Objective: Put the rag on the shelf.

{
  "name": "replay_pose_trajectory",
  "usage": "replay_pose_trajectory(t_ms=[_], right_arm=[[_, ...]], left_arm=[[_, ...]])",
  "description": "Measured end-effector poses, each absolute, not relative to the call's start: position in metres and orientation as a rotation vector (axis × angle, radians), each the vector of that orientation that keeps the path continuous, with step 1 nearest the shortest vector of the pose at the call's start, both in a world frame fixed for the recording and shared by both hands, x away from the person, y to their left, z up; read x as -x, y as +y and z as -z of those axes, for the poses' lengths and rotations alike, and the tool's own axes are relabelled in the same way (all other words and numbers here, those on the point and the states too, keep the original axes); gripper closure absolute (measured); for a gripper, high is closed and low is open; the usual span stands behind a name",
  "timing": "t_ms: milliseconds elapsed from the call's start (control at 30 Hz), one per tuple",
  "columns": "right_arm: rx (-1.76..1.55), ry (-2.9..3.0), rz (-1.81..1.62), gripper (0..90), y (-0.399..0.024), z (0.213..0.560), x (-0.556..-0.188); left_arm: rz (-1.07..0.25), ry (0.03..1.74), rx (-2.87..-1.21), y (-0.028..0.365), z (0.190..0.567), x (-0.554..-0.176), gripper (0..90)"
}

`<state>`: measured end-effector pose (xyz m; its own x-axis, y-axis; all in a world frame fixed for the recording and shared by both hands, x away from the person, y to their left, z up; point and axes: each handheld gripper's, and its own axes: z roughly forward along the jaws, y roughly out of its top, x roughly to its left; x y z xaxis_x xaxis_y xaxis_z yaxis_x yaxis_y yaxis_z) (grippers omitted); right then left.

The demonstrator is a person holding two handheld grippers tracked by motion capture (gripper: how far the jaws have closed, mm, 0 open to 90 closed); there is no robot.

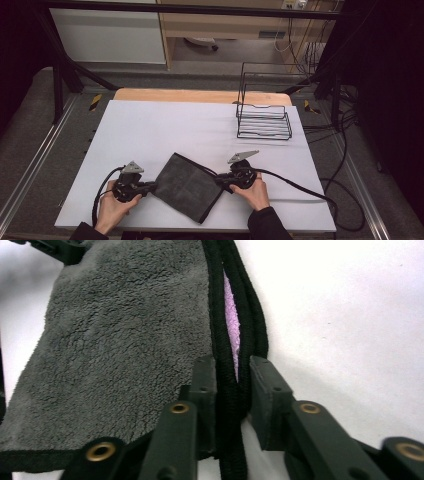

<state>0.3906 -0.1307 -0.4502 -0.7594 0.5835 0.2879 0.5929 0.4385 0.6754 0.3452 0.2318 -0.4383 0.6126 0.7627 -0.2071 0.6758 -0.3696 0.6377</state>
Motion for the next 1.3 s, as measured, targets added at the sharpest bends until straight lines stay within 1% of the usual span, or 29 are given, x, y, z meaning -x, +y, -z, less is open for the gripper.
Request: replay_pose_trajectory(t_ms=[33, 67, 133, 200, 433, 533, 667, 733, 767, 800, 833, 867, 900, 1000, 1033, 1067, 1100, 1133, 1167, 1200, 1300], right_arm=[[1.085, -2.654, 1.254, 76.7, -0.131, 0.450, -0.391], [1.083, -2.655, 1.259, 79.7, -0.131, 0.449, -0.389], [1.087, -2.663, 1.264, 80.0, -0.131, 0.448, -0.386], [1.099, -2.668, 1.268, 80.3, -0.131, 0.447, -0.383], [1.173, -2.665, 1.284, 80.3, -0.131, 0.446, -0.370], [1.173, -2.669, 1.291, 80.0, -0.130, 0.446, -0.369], [1.140, -2.694, 1.305, 77.4, -0.129, 0.445, -0.372], [1.122, -2.697, 1.326, 72.2, -0.128, 0.443, -0.374], [1.107, -2.716, 1.345, 67.3, -0.126, 0.442, -0.375], [1.086, -2.727, 1.403, 61.7, -0.122, 0.437, -0.379], [1.073, -2.721, 1.439, 56.7, -0.119, 0.433, -0.382], [1.070, -2.716, 1.475, 51.0, -0.114, 0.430, -0.386], [1.061, -2.721, 1.502, 49.4, -0.107, 0.428, -0.391], [1.017, -2.756, 1.504, 42.6, -0.081, 0.422, -0.406], [1.002, -2.760, 1.491, 43.1, -0.072, 0.421, -0.412], [1.002, -2.760, 1.491, 43.1, -0.072, 0.421, -0.412], [0.989, -2.753, 1.475, 43.1, -0.053, 0.422, -0.424], [0.986, -2.748, 1.459, 43.7, -0.044, 0.424, -0.430], [0.986, -2.748, 1.459, 43.7, -0.044, 0.424, -0.430], [0.993, -2.758, 1.423, 46.9, -0.031, 0.429, -0.441], [0.998, -2.785, 1.336, 49.2, -0.020, 0.441, -0.452]], left_arm=[[-0.152, 1.128, -2.131, 0.232, 0.438, -0.346, 84.9], [-0.145, 1.125, -2.134, 0.233, 0.438, -0.348, 86.1], [-0.139, 1.125, -2.131, 0.233, 0.437, -0.351, 86.6], [-0.171, 1.109, -2.151, 0.230, 0.434, -0.355, 86.9], [-0.195, 1.105, -2.174, 0.226, 0.430, -0.367, 87.2], [-0.181, 1.103, -2.199, 0.227, 0.429, -0.365, 87.2], [-0.181, 1.089, -2.201, 0.231, 0.428, -0.354, 86.5], [-0.198, 1.096, -2.181, 0.234, 0.431, -0.349, 84.0], [-0.217, 1.095, -2.178, 0.235, 0.432, -0.347, 80.0], [-0.240, 1.111, -2.161, 0.238, 0.432, -0.346, 70.0], [-0.237, 1.115, -2.158, 0.238, 0.432, -0.346, 66.2], [-0.237, 1.115, -2.158, 0.238, 0.432, -0.346, 66.0], [-0.230, 1.113, -2.149, 0.239, 0.431, -0.346, 64.4], [-0.223, 1.105, -2.163, 0.237, 0.432, -0.343, 66.6], [-0.209, 1.105, -2.171, 0.236, 0.435, -0.342, 69.8], [-0.209, 1.105, -2.171, 0.236, 0.435, -0.342, 71.8], [-0.204, 1.106, -2.169, 0.235, 0.436, -0.342, 72.6], [-0.206, 1.104, -2.173, 0.235, 0.436, -0.342, 73.7], [-0.199, 1.107, -2.173, 0.235, 0.436, -0.342, 73.7], [-0.198, 1.108, -2.175, 0.235, 0.436, -0.342, 75.8], [-0.190, 1.116, -2.177, 0.234, 0.437, -0.342, 78.3]])
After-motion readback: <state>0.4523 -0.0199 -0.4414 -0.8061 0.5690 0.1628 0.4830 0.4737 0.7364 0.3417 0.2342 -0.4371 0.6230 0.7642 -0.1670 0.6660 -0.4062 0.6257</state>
